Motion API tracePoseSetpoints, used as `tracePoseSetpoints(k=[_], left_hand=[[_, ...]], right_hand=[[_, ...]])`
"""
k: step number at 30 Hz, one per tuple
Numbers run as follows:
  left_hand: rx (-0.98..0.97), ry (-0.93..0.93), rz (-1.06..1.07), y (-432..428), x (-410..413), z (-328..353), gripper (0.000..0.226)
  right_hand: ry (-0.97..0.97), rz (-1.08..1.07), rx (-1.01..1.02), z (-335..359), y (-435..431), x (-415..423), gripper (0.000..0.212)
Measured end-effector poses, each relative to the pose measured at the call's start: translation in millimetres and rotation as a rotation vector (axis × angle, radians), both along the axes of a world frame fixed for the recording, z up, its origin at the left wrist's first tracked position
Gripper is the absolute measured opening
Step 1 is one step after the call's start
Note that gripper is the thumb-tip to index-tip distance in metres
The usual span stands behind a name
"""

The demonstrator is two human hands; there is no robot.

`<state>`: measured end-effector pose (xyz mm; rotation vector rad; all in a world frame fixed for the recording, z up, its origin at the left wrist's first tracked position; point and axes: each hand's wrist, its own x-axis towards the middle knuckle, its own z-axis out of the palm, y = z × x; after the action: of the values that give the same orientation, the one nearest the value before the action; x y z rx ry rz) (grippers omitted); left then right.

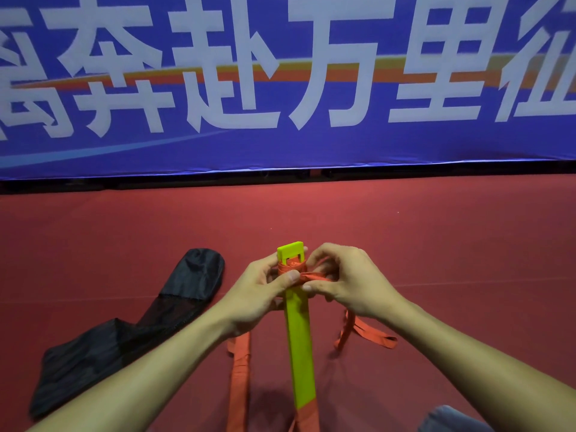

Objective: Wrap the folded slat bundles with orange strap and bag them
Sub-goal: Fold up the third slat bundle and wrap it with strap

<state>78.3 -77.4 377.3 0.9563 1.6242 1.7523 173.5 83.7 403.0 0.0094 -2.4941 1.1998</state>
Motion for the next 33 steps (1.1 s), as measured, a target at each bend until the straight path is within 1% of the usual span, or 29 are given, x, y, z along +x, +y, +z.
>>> tracePoseSetpoints(k=[2,4,6,10,15,19,21,24,27,30,33], left_hand=[[-0.004,0.024,0.004,-0.8,0.6,-1.6,0.041],[-0.016,0.048,0.015,-1.1,0.5,-2.8,0.038],[-0.015,0.034,0.023,-1.6,-0.8,-3.9,0.037],[-0.002,-0.009,0.049,-1.6,-4.2,-3.5,0.039],[-0.005,-0.019,0.062,-1.1,-5.5,-5.8,0.039],[-0.015,-0.030,0.062,-0.6,-4.4,-7.4,0.039],[-0.017,-0.034,0.062,-0.3,-4.0,-7.6,0.041],[-0.023,-0.027,0.054,-0.1,-3.6,-8.9,0.043],[-0.023,-0.044,0.047,-1.3,-4.7,-9.0,0.042],[-0.024,-0.054,0.053,-1.8,-6.0,-9.1,0.045],[-0.027,-0.047,0.046,-0.9,-6.3,-9.9,0.045]], right_hand=[[0.023,-0.017,0.028,-0.5,2.1,0.8,0.030],[0.048,-0.036,0.129,-1.8,3.6,1.8,0.028],[0.090,-0.073,0.216,-3.7,6.0,2.0,0.029],[0.155,-0.078,0.283,-7.2,11.6,1.9,0.016],[0.113,-0.061,0.243,-10.6,12.8,4.3,0.004],[0.043,-0.038,0.214,-11.5,11.9,5.5,0.007],[0.009,-0.020,0.183,-10.7,11.9,6.9,0.003],[-0.023,0.043,0.140,-9.1,12.2,10.6,0.013],[-0.051,0.063,0.118,-7.4,15.8,12.4,0.006],[-0.102,0.086,0.037,-8.9,19.1,12.6,0.004],[-0.151,0.098,-0.078,-10.9,18.2,11.0,0.014]])
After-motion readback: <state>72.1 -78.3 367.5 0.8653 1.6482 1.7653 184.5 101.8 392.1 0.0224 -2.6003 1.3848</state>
